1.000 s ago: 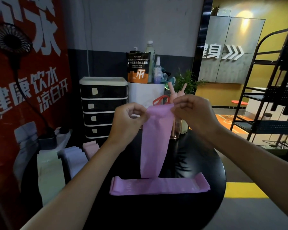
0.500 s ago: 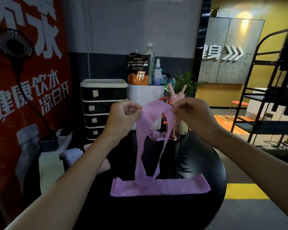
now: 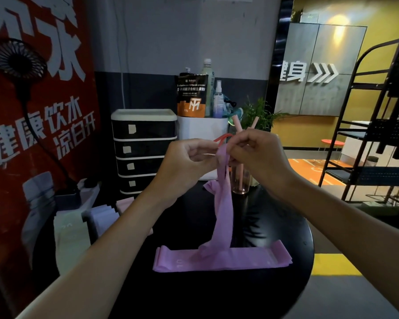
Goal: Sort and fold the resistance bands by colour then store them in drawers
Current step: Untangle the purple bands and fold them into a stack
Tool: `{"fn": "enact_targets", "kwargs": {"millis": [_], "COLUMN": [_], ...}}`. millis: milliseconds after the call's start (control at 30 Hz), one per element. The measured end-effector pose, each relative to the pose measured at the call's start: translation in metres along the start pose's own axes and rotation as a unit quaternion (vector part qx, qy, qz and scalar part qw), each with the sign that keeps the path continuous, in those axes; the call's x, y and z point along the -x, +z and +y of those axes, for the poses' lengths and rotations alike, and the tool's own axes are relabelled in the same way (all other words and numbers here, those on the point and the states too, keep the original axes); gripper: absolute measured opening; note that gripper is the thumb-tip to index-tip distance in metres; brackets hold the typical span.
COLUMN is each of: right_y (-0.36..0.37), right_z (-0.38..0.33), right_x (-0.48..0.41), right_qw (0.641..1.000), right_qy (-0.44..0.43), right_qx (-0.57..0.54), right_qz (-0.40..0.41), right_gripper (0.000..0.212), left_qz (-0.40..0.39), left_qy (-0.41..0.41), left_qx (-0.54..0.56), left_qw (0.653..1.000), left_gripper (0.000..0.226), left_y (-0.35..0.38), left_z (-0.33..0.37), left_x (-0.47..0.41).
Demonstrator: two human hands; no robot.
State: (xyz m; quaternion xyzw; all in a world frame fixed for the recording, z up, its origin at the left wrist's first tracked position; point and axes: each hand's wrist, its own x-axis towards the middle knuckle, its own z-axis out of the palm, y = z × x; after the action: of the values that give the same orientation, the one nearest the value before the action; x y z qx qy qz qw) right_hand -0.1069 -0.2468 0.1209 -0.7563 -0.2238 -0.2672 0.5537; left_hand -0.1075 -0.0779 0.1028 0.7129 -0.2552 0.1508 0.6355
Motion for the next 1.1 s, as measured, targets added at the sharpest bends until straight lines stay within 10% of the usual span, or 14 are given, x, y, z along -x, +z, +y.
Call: {"fn": "enact_targets", "kwargs": {"millis": [300, 633, 1100], "right_y": [0.002, 0.005, 0.008], "right_z": [0.003, 0.008, 0.015], "right_x": [0.003, 0.000, -0.005], "right_qw": [0.999, 0.955, 0.988], "right_qy": [-0.014, 0.202, 0.126], "right_qx": [0.036, -0.188, -0.081], "right_qz": [-0.026, -0.105, -0.029], "right_gripper": [0.003, 0.037, 0.015], "left_qz": [0.065, 0.046, 0.059], "left_qy": [0.025, -0.005, -0.061], "left_qx": [0.097, 0.116, 0.086], "left_qw": [0.993, 0.992, 0.993], "left_gripper": [0.025, 0.024, 0.018], "left_y": [-0.002, -0.013, -0.016], "left_z": [0.002, 0.008, 0.002], "left_x": [0.000, -0.007, -0.006]}}
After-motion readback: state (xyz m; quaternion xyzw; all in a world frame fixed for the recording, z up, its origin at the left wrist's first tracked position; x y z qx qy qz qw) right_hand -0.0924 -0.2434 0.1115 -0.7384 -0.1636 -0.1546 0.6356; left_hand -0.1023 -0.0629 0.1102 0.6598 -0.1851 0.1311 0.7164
